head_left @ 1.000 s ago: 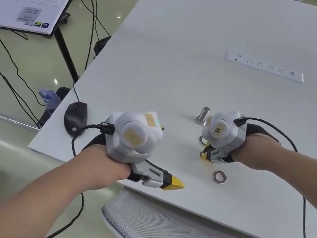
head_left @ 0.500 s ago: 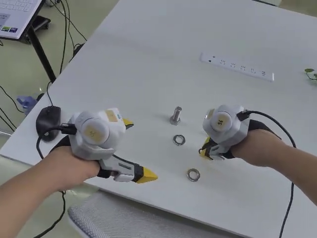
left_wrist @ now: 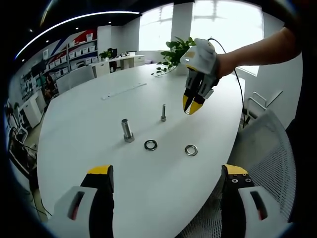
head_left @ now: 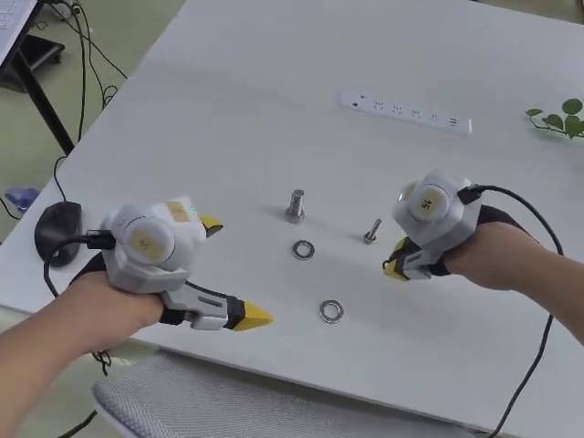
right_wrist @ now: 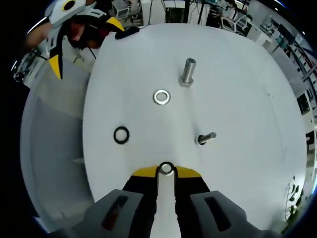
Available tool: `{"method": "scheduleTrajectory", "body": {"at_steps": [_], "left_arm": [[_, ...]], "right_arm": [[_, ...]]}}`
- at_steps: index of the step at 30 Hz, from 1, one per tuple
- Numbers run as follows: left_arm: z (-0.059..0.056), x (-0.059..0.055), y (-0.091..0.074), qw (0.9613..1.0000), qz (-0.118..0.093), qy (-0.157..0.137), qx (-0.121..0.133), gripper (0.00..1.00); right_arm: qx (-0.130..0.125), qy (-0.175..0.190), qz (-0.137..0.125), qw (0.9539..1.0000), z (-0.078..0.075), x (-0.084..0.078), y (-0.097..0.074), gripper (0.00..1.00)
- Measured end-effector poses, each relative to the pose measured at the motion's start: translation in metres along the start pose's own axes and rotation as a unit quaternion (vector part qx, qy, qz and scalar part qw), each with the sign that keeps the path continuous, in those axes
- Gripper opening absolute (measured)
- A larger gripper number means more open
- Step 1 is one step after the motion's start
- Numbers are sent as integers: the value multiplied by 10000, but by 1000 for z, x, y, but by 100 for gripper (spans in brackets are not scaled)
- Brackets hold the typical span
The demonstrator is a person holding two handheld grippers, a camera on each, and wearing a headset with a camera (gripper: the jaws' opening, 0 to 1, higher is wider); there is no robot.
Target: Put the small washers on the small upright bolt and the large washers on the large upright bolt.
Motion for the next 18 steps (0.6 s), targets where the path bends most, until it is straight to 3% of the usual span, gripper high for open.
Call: {"method": "scheduleTrajectory", "body": {"at_steps": [10, 18], "left_arm": [[2, 2, 5, 10000, 2, -3, 81, 90], [4, -2, 7, 9999, 107, 19, 118, 89]], "right_arm": [[-166, 109, -86, 9998, -29, -1, -15, 13], [-234, 111, -191, 9995, -39, 14, -22, 13]]}}
Point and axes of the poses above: the centre of the closed fingertips' face, and the gripper's own axes: y roughly forward along the fingers, z roughly to its left, x roughly out of its top, the point moved 4 cm from there along -y, roughly backward along the fingers, and after that the axes turned 9 degrees about -y, right-handed, at the moved point
